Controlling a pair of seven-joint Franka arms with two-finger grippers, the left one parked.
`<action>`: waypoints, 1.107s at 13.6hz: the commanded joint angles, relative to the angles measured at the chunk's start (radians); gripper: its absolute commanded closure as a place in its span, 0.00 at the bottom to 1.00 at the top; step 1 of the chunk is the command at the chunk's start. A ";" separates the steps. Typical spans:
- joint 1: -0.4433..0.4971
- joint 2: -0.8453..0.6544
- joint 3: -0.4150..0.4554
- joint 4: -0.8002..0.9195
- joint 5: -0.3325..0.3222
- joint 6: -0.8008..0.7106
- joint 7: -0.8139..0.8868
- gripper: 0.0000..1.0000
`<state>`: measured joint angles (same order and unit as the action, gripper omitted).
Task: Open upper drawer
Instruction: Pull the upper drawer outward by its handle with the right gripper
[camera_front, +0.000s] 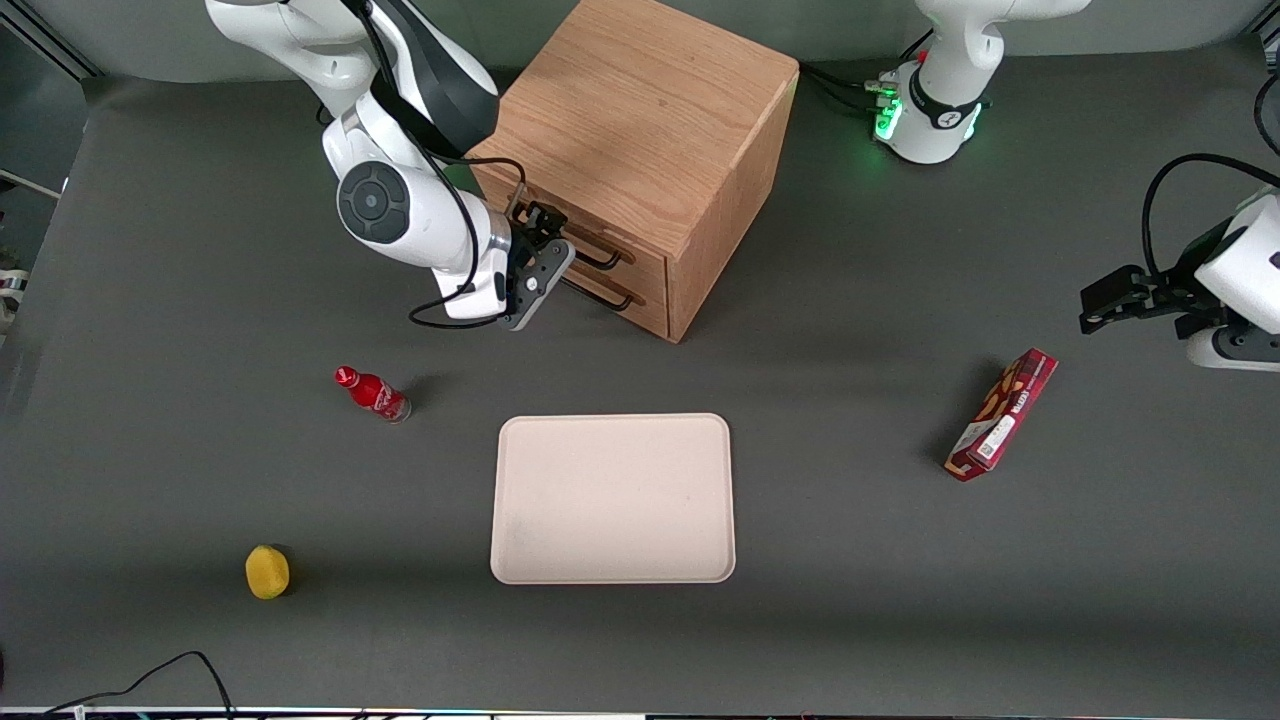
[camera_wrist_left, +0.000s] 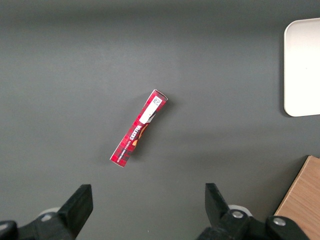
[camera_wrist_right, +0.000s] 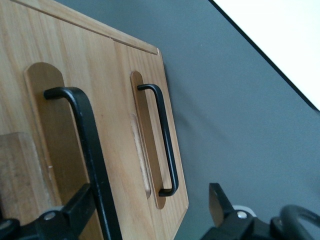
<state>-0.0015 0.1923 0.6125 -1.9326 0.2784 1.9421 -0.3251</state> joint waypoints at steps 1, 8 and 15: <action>-0.008 0.013 0.006 -0.003 -0.013 0.018 -0.023 0.00; -0.018 0.081 -0.016 0.078 -0.093 0.006 -0.032 0.00; -0.015 0.142 -0.092 0.167 -0.142 -0.011 -0.083 0.00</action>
<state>-0.0222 0.2916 0.5357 -1.8199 0.1709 1.9543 -0.3803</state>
